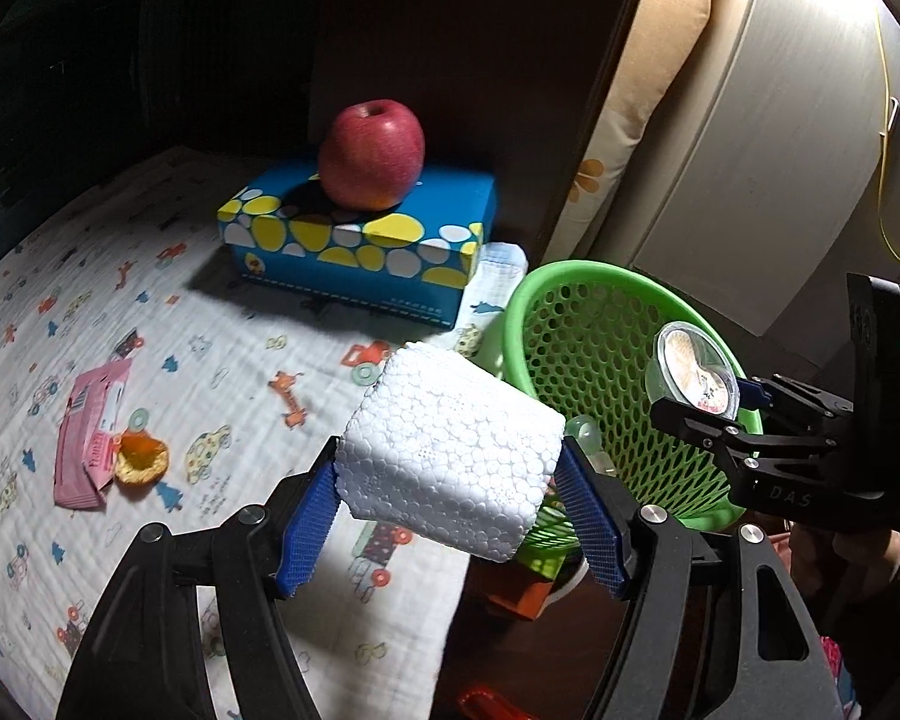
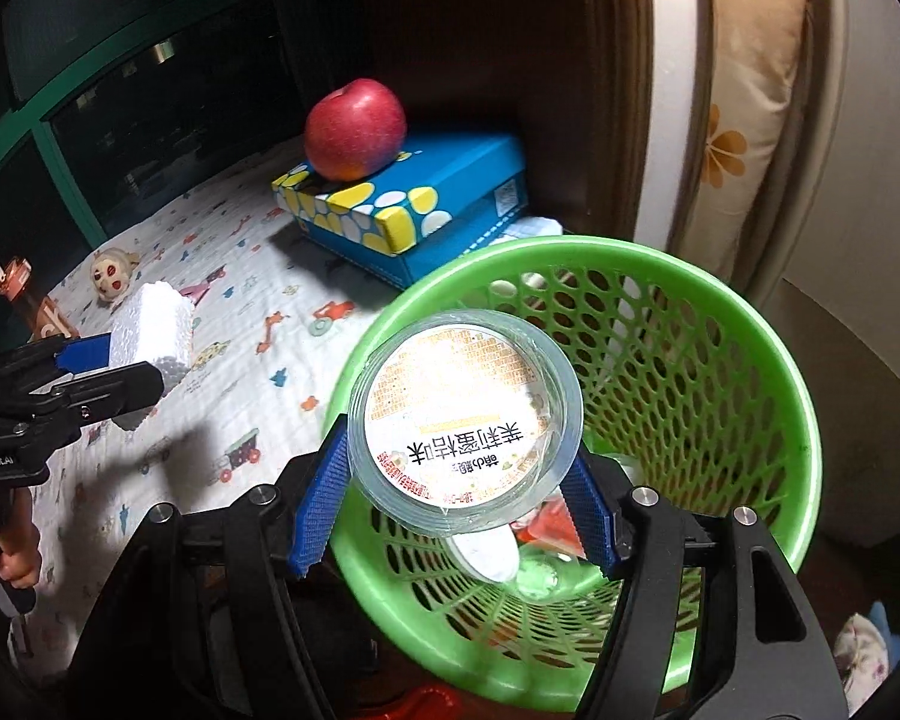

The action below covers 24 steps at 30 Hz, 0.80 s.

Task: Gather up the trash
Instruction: 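Carry the foam block and snack cup to the green wastebasket and release both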

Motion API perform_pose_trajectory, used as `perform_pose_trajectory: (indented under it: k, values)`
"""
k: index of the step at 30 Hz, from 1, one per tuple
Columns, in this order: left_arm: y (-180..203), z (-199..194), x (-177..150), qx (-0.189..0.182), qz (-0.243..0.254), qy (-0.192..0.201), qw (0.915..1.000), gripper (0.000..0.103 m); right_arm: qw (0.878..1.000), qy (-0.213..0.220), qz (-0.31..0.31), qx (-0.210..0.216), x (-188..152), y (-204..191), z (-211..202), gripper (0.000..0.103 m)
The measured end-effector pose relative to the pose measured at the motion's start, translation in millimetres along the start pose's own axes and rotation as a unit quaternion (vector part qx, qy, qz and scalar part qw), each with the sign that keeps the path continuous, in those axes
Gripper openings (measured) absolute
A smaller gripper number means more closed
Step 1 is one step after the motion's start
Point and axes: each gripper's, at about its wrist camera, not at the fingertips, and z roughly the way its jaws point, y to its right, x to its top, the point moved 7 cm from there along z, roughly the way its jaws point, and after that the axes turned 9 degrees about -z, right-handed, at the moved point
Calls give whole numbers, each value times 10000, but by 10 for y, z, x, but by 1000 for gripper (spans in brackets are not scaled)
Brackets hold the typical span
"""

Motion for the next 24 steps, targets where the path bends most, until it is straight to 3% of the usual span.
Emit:
perform_pose_trajectory:
  k: [10,24]
  values:
    - [585,259,99,-209,360,-154,9990,68,9992,-10,312,-248,-190,463,-133,70]
    - [984,588,2,-369,585,-472,9965,68,9972,131,603,-431,-293,835,-331,75]
